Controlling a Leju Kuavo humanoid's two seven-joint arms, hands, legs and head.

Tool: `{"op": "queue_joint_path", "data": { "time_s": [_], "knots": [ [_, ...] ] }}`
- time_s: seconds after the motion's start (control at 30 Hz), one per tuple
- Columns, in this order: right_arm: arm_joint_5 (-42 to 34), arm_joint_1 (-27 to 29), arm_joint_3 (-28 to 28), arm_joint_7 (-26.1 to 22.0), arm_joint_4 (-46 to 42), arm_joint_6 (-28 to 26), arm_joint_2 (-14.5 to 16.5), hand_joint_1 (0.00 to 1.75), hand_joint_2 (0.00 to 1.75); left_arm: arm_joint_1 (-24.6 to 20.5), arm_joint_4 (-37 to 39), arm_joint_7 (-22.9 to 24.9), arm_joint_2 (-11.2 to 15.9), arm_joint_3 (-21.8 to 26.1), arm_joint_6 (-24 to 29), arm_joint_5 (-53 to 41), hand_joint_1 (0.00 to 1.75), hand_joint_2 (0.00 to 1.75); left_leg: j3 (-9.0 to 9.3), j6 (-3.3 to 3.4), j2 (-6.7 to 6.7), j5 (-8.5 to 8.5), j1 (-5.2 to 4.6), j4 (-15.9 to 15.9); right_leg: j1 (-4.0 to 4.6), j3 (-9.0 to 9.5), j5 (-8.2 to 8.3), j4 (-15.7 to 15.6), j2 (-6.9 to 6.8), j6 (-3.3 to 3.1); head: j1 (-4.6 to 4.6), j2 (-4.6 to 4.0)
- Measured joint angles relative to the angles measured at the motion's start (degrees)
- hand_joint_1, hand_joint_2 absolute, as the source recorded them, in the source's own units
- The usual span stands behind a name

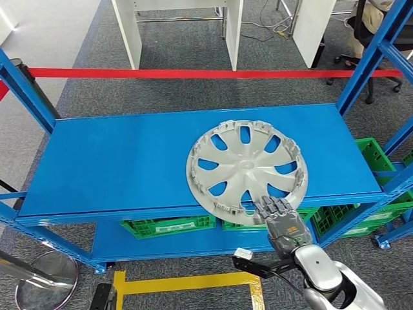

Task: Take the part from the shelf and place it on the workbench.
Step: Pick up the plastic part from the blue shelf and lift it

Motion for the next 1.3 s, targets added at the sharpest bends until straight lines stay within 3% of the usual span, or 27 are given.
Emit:
{"op": "queue_joint_path", "data": {
  "time_s": [0.63,1.3],
  "knots": [
    [3.26,1.87,-6.16,0.99,2.76,-2.4,0.02,0.0,1.75,0.37,0.0,0.01,-0.49,-1.08,0.17,-0.32,0.0,0.0,0.0,0.0,0.0,0.0,0.0,0.02,0.0,0.0,0.01,0.0,-0.01,0.01,-0.01,0.0],
    [3.61,1.88,-6.99,0.84,3.72,-2.87,0.05,0.0,1.75,0.37,0.0,0.01,-0.57,-1.1,0.18,-0.33,0.0,0.0,0.0,0.01,0.0,0.01,0.0,0.02,0.0,0.01,0.05,0.0,-0.01,0.05,-0.01,0.0]
  ]
}}
